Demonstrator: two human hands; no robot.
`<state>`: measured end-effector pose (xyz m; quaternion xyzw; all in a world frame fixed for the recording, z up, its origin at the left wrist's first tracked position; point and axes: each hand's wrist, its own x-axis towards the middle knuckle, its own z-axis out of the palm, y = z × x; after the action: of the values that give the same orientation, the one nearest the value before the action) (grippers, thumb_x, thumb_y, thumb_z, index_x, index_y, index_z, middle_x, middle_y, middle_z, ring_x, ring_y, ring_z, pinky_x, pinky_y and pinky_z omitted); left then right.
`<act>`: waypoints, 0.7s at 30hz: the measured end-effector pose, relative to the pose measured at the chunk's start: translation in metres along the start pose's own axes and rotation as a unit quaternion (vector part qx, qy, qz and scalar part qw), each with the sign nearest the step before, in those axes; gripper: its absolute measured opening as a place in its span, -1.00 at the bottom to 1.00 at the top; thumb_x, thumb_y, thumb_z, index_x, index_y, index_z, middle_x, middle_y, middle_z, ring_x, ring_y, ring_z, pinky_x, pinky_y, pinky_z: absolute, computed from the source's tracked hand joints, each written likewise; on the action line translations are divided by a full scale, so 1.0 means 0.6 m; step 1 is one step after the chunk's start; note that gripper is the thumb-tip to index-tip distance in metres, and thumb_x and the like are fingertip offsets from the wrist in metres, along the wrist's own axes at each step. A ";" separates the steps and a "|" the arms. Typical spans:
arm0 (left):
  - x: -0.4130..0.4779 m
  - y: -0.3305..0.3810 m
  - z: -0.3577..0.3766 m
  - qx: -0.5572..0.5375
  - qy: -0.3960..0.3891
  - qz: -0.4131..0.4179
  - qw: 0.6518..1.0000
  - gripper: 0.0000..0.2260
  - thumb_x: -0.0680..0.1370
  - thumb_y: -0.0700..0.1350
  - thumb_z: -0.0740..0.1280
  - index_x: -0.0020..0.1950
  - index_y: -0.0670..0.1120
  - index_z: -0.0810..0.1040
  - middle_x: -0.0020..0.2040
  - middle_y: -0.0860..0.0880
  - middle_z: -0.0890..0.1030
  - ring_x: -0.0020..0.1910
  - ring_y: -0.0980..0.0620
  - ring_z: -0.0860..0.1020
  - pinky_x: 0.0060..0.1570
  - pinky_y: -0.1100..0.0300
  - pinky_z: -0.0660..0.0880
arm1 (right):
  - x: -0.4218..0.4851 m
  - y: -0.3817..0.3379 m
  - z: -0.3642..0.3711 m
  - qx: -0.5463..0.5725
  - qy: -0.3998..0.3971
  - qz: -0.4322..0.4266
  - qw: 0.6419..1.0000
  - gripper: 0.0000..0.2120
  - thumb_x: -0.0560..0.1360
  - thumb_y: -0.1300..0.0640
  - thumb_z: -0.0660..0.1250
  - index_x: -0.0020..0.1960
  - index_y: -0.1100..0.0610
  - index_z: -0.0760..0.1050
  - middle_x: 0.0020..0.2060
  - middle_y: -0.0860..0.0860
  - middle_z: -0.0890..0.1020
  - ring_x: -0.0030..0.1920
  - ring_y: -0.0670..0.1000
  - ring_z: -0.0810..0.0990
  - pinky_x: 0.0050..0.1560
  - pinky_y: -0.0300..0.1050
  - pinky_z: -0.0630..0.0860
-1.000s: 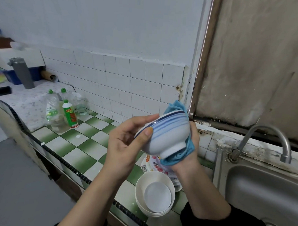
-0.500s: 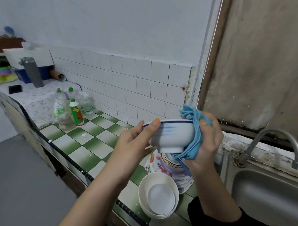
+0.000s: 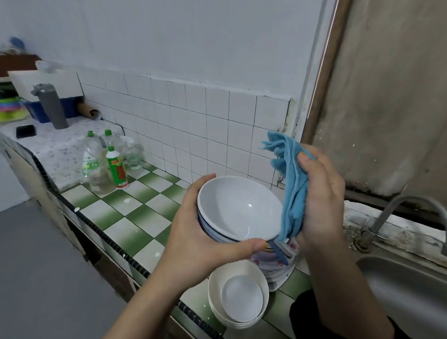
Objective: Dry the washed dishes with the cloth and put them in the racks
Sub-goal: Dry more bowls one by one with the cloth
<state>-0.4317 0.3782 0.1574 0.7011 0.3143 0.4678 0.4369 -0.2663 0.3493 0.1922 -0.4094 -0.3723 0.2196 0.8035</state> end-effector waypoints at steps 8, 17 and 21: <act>-0.006 0.003 0.003 0.111 0.002 0.056 0.992 0.13 -0.03 0.29 0.58 0.48 0.12 0.23 0.35 0.24 0.42 0.35 0.25 0.39 0.29 0.25 0.39 | -0.011 -0.008 0.037 -0.251 -0.074 -0.168 0.950 -0.82 0.45 -0.11 0.32 0.02 -0.16 0.61 -0.05 -0.16 0.53 0.09 -0.06 0.55 0.17 -0.17 0.47; -0.007 -0.009 0.002 0.147 0.044 0.152 0.976 0.02 0.12 0.24 0.55 0.48 -0.09 0.28 0.28 0.01 0.52 0.28 0.03 0.51 0.27 0.13 0.46 | -0.047 -0.003 0.054 -0.440 -0.228 0.013 0.868 -0.86 0.48 0.01 0.40 0.04 -0.09 0.63 -0.10 -0.12 0.68 -0.04 -0.09 0.61 0.10 -0.11 0.53; -0.003 -0.015 -0.016 0.186 0.039 0.171 0.967 0.07 0.09 0.29 0.51 0.50 -0.08 0.23 0.24 0.12 0.48 0.23 0.19 0.48 0.21 0.43 0.36 | -0.033 -0.010 0.041 -0.419 -0.420 0.011 0.805 -0.83 0.49 0.12 0.37 0.03 -0.07 0.65 -0.22 -0.20 0.64 -0.16 -0.18 0.58 -0.05 -0.18 0.50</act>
<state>-0.4413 0.3836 0.1503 0.7945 0.2877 0.4961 0.1996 -0.2977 0.3454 0.1983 -0.5785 -0.7244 0.2013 0.3163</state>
